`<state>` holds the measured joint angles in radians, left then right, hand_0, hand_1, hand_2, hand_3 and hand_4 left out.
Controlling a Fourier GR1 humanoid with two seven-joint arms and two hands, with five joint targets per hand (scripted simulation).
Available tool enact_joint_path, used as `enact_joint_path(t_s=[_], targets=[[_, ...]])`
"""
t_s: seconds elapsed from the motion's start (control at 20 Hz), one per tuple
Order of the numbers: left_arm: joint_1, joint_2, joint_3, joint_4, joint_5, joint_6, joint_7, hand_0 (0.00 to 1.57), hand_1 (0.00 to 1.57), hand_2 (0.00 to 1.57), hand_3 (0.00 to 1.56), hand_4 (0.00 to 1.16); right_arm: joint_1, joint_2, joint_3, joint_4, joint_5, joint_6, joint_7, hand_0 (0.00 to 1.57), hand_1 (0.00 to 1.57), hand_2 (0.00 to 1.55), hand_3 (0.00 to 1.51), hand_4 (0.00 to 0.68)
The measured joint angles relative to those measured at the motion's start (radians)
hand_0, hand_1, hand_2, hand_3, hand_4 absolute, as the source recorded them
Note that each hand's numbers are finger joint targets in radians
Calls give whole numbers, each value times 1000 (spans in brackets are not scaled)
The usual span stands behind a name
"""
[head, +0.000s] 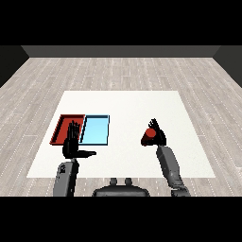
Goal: Pick the red can and put it in the red box
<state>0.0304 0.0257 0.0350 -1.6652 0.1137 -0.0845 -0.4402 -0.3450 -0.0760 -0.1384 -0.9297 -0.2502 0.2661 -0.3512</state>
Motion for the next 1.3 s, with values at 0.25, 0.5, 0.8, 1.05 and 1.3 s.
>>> enact_joint_path(t_s=[0.25, 0.5, 0.8, 1.05, 1.3], targets=[[-4, 4, 14, 33, 6, -9, -30, 0, 0, 0, 0, 0, 6, 1, 9, -29, -13, 0, 24, 0, 0, 0, 0, 0], [-19, 10, 23, 36, 19, -13, -11, 0, 0, 0, 0, 0, -2, 12, 24, 14, 15, -17, -15, 0, 0, 0, 0, 0], [-21, 8, 22, 8, 26, -8, 8, 0, 0, 0, 0, 0, -53, 18, 23, 70, 24, -45, 1, 0, 0, 0, 0, 0], [-25, 14, 30, 20, 31, -16, -1, 0, 0, 0, 0, 0, -104, 18, 10, 196, 55, -78, -64, 1525, 1525, 1502, 1461, 493], [-5, 7, 22, 14, 16, -10, -20, 0, 0, 0, 0, 0, -120, 25, 29, 176, 100, -182, -26, 1525, 1525, 1476, 1430, 573]])
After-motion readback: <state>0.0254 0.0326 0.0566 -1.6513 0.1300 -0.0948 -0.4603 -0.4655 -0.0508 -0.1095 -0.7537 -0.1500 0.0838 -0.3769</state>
